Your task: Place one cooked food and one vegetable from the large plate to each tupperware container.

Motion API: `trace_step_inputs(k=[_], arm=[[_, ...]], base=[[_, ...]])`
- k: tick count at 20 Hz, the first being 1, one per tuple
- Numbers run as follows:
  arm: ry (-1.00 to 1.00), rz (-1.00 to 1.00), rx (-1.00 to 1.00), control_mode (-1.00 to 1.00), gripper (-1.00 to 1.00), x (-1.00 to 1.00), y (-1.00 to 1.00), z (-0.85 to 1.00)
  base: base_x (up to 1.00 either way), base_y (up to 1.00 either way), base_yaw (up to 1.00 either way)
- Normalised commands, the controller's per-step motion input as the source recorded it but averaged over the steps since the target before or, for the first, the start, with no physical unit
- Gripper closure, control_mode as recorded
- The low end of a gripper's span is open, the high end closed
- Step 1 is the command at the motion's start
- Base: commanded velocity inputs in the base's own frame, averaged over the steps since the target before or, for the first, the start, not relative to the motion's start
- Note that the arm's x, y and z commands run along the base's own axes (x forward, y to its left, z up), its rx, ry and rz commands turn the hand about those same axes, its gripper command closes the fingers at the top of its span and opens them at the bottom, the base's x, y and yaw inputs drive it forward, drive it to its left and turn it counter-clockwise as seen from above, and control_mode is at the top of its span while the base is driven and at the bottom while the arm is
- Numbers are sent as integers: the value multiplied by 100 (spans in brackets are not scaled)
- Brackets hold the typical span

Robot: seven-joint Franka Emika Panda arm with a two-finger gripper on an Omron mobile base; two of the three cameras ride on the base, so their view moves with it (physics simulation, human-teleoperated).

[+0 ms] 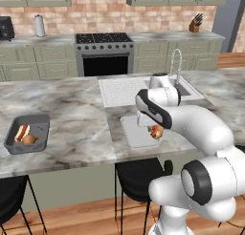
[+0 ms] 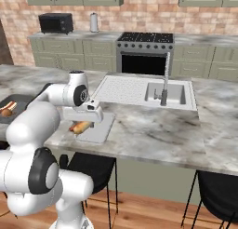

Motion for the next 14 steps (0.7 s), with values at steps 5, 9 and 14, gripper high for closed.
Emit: trace_step_inputs(k=[5,9,14], arm=[[0,4,0,-100,100,16,-1,-1],[8,16,0,-100,100,83,0,-6],[19,7,-8,-100,100,84,0,-33]], base=[[0,0,0],[0,0,0],[0,0,0]])
